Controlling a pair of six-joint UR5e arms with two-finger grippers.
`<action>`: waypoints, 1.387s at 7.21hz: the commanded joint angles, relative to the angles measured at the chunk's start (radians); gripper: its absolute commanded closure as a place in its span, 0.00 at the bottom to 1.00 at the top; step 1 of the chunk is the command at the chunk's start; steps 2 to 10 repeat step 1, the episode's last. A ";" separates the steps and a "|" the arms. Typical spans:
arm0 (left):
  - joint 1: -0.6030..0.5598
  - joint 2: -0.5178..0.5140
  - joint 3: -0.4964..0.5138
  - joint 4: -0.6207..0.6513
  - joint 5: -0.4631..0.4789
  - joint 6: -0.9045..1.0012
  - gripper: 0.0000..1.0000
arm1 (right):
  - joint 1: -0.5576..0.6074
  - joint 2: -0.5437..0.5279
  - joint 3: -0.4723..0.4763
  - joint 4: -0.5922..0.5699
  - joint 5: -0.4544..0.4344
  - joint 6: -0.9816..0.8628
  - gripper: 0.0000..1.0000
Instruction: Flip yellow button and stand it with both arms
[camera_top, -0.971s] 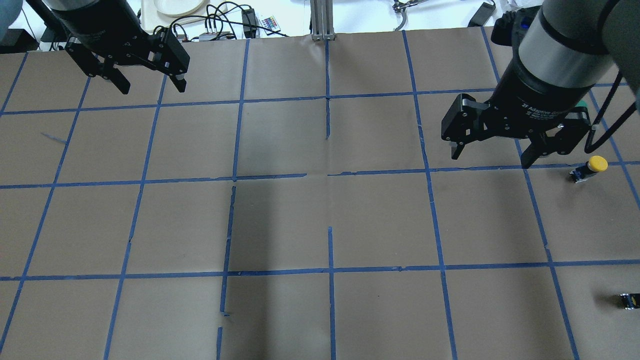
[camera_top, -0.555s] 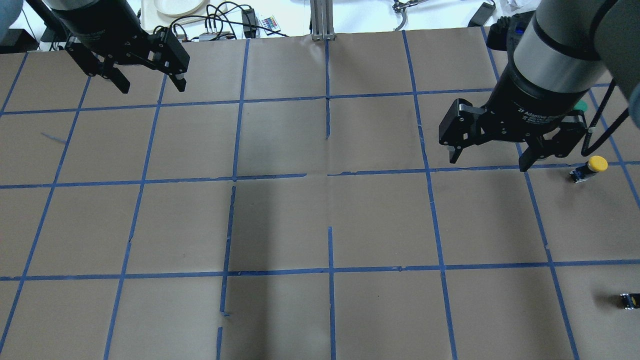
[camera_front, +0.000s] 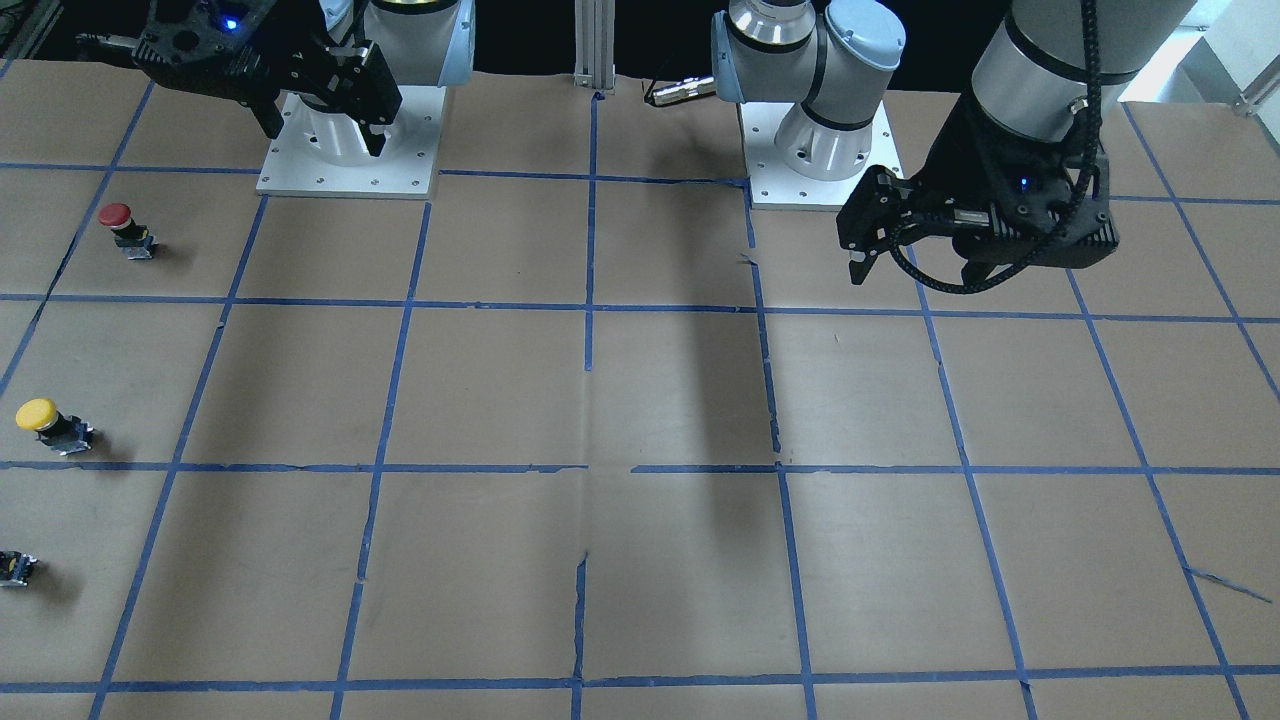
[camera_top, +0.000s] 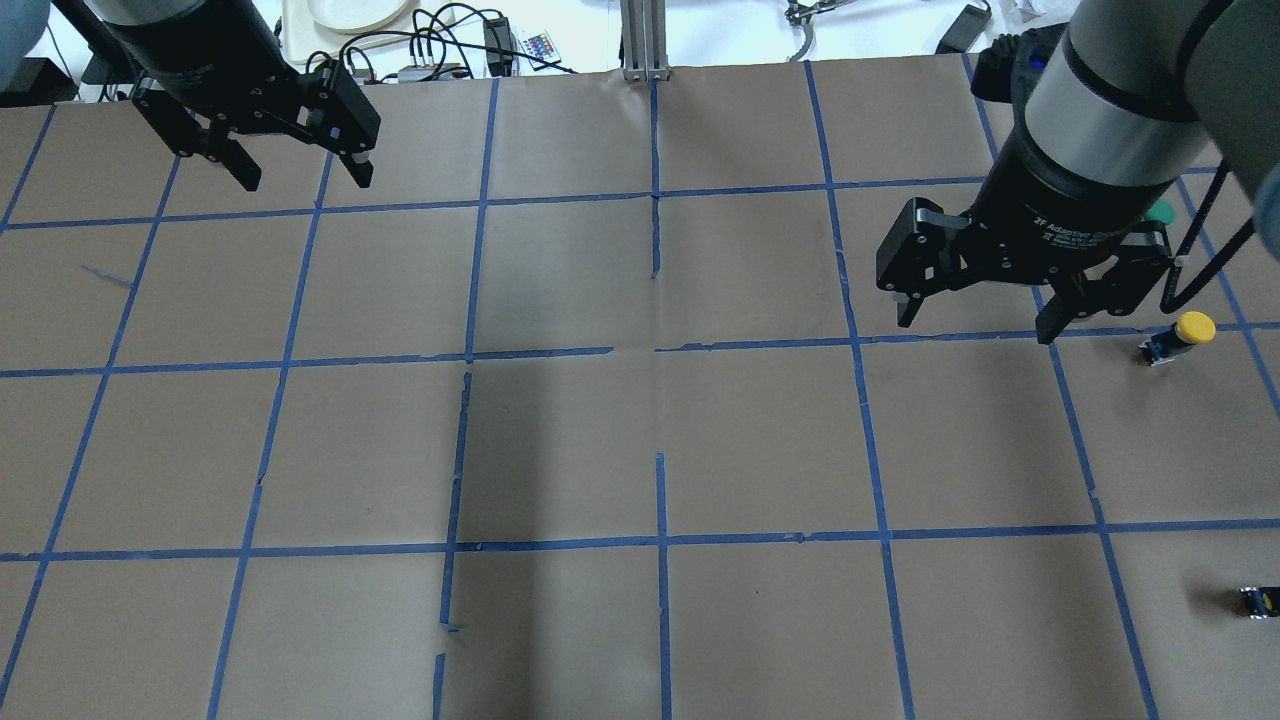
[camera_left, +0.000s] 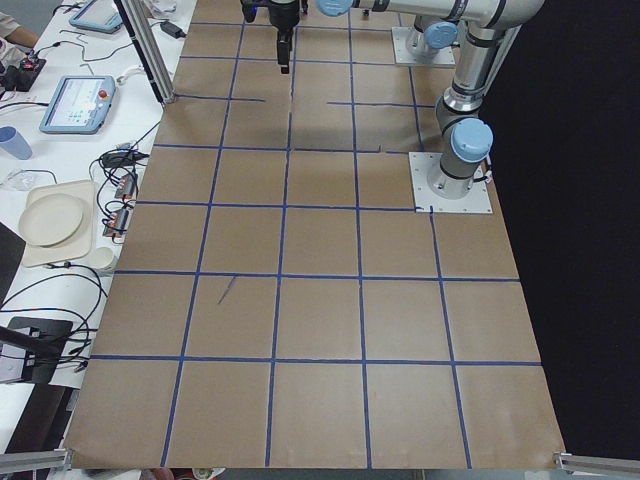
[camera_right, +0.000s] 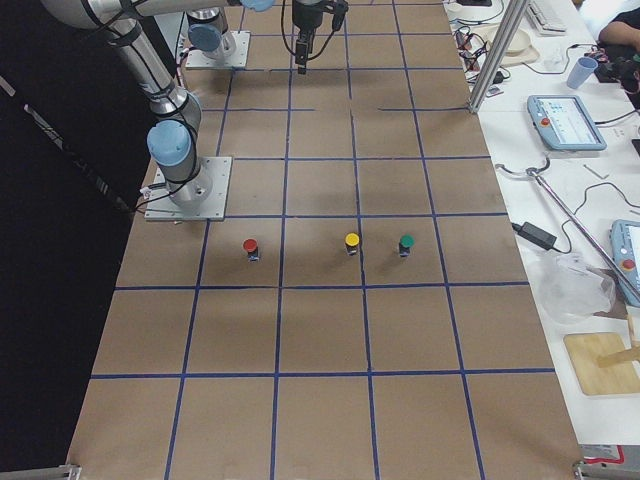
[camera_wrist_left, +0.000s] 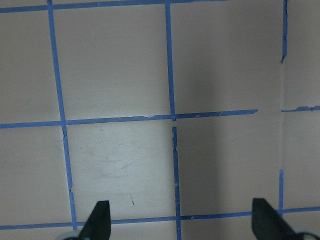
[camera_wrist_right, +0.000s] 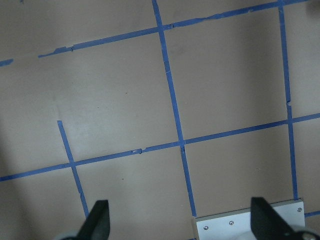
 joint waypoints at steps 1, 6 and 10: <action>0.000 0.000 0.000 0.000 -0.001 0.000 0.00 | 0.000 -0.001 0.000 -0.001 0.001 0.004 0.00; 0.000 0.000 0.000 0.000 -0.001 0.000 0.00 | 0.000 -0.001 0.000 -0.001 0.001 0.004 0.00; 0.000 0.000 0.000 0.000 -0.001 0.000 0.00 | 0.000 -0.001 0.000 -0.001 0.001 0.004 0.00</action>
